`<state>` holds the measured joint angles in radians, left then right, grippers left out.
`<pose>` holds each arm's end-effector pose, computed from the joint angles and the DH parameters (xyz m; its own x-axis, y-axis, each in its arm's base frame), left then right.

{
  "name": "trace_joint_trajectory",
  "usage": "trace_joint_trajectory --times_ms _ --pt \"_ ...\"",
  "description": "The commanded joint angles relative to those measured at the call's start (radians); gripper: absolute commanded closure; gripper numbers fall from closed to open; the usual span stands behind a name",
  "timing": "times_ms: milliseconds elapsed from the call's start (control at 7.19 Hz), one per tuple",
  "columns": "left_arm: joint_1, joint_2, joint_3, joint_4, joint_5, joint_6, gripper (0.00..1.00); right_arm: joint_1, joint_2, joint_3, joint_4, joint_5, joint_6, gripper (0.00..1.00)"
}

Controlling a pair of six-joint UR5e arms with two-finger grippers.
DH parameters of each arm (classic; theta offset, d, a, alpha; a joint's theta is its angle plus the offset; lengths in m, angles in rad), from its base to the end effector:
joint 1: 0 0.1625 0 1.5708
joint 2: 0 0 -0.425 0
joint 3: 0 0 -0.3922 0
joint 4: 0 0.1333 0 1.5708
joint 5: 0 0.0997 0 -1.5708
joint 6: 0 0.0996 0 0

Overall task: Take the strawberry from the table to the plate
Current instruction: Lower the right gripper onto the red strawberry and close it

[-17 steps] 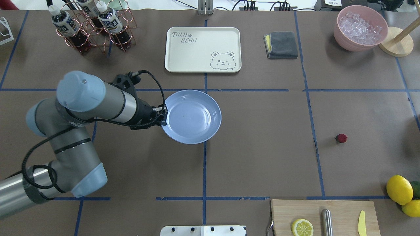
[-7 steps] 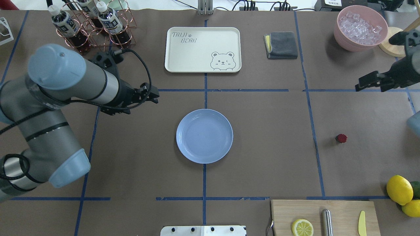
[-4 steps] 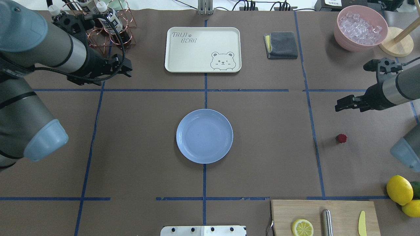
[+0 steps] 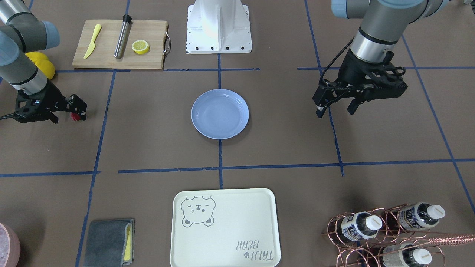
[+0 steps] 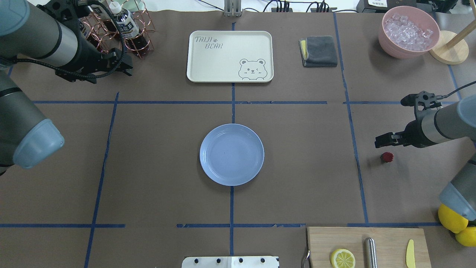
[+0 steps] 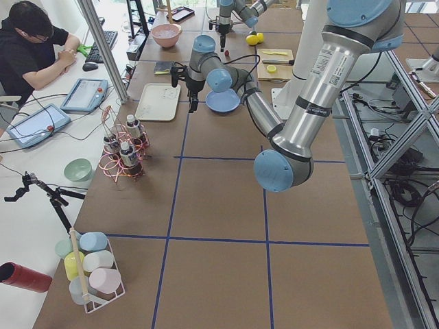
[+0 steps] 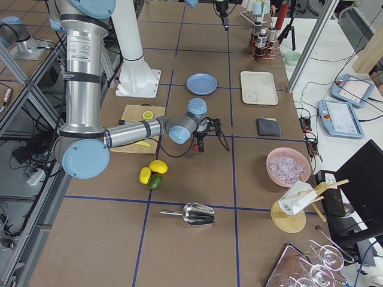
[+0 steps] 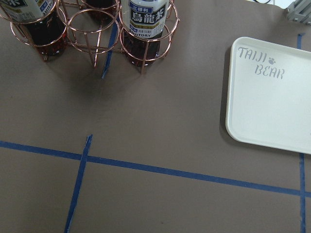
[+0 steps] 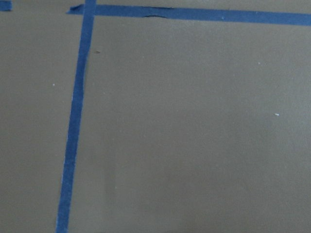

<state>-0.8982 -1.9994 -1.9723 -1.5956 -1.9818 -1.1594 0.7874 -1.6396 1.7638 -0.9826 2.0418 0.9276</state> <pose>0.2855 -0.5085 0.2443 0.5864 -0.1478 -0.7964 0.3216 0.9449 0.0614 -0.2858 -0.4118 0.5399 0.6805 -0.0741 0.7290 -0.0174 0.9930 0.1172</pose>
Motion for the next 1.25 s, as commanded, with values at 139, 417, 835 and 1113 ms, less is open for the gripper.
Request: trace_joint_trajectory --times_ms 139,417,835,1113 --pt "-0.001 0.001 0.000 0.000 0.000 0.001 0.00 -0.023 -0.005 -0.006 -0.001 0.000 0.000 0.15" --pt "-0.001 0.001 0.000 0.000 0.000 0.001 0.00 -0.023 -0.005 -0.006 -0.001 0.001 -0.001 0.53" --pt "0.001 0.001 0.006 0.000 0.000 0.000 0.00 -0.020 -0.005 0.002 -0.001 -0.003 -0.010 1.00" --pt "0.002 -0.001 0.003 0.000 -0.002 0.000 0.00 -0.020 -0.002 0.046 -0.011 0.010 -0.013 1.00"
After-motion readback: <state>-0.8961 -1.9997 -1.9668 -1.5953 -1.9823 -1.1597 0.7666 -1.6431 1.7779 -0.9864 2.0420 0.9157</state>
